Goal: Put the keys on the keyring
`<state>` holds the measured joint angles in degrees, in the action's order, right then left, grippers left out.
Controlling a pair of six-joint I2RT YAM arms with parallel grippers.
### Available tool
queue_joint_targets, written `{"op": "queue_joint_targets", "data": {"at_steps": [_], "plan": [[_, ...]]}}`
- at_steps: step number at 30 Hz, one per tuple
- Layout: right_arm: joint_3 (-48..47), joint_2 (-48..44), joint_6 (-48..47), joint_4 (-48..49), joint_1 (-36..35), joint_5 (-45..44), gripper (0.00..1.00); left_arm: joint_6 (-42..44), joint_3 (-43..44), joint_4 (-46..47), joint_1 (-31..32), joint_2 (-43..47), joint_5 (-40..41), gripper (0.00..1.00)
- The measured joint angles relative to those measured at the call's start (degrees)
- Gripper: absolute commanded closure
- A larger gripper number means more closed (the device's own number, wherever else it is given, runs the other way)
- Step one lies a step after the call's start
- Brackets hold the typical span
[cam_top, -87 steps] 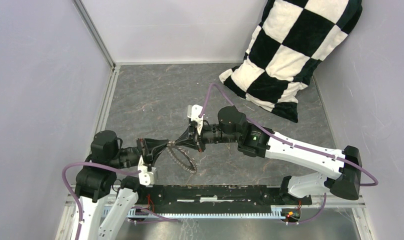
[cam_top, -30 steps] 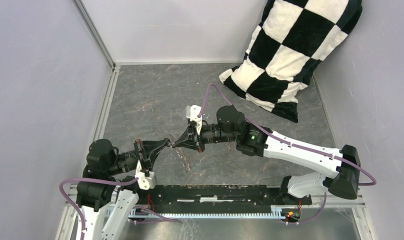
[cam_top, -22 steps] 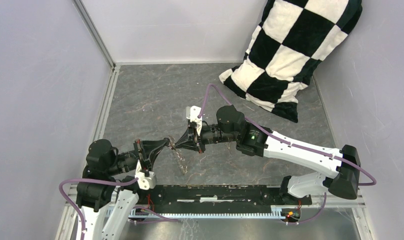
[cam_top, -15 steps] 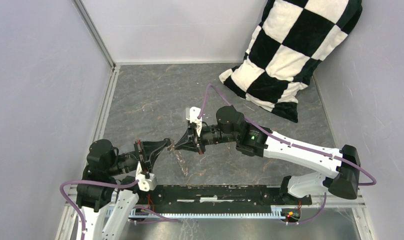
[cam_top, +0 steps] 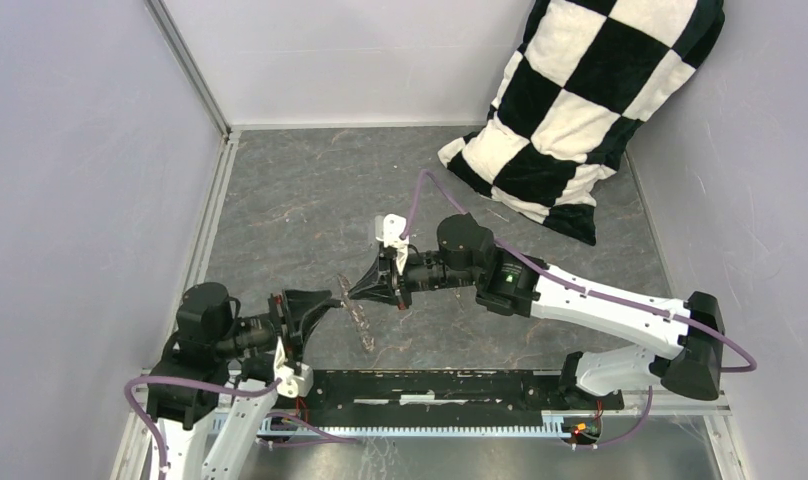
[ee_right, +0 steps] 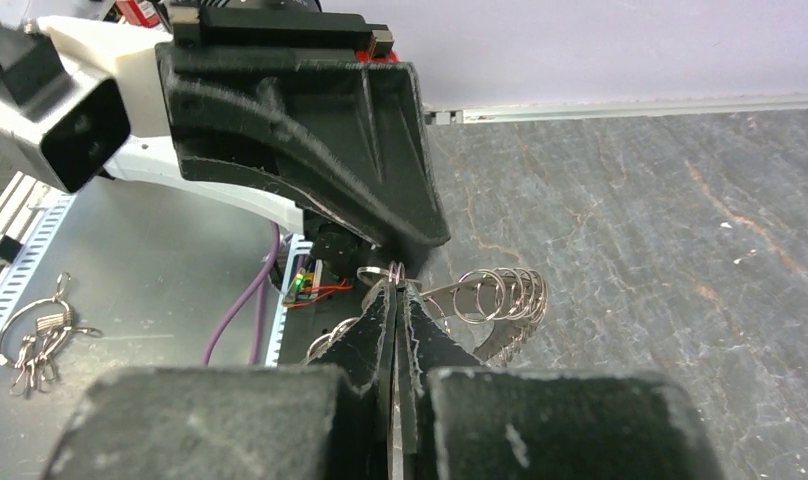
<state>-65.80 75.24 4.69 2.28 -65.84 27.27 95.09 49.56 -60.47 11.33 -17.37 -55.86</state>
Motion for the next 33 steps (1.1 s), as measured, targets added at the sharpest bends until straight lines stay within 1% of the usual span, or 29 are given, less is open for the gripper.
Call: {"op": "queue_joint_targets", "data": {"at_steps": [2,4,7,10,12,14,17,21,29,33], "plan": [[0.50,-1.25,0.00,0.66,0.07,-0.42,0.99,-5.68,1.14,1.33,0.00,-0.44,0.72,0.50],[1.05,-2.25,0.07,1.70,0.13,-0.42,1.00,-12.70,3.91,2.51,0.00,-2.23,0.90,0.49],[1.84,-3.28,0.24,4.20,0.13,-0.33,0.99,-22.97,10.45,3.78,0.00,-7.61,-0.87,0.51],[2.49,-3.41,0.20,5.88,0.11,-0.31,0.99,-34.56,16.96,5.90,0.00,-14.45,-5.09,0.56],[2.93,-3.41,0.09,6.14,0.11,-0.33,0.99,-40.96,18.56,7.76,0.00,-17.57,-7.87,0.58],[3.23,-3.41,-0.22,6.21,0.11,-0.39,0.99,-45.64,19.26,8.00,0.00,-20.35,-10.40,0.57],[3.39,-3.48,-1.36,5.75,0.11,-0.98,0.99,-46.62,20.22,4.72,0.00,-23.23,-12.35,0.59],[3.41,-3.87,-2.62,5.29,0.11,-1.70,0.99,-46.60,20.52,1.81,0.00,-24.06,-12.52,0.66],[3.41,-4.17,-3.50,4.26,0.11,-2.16,0.99,-46.62,20.55,-0.22,0.00,-24.04,-12.72,0.78],[3.41,-4.17,-3.52,4.24,0.11,-2.12,0.99,-46.66,20.15,-0.57,0.00,-24.06,-12.74,0.81]]}}
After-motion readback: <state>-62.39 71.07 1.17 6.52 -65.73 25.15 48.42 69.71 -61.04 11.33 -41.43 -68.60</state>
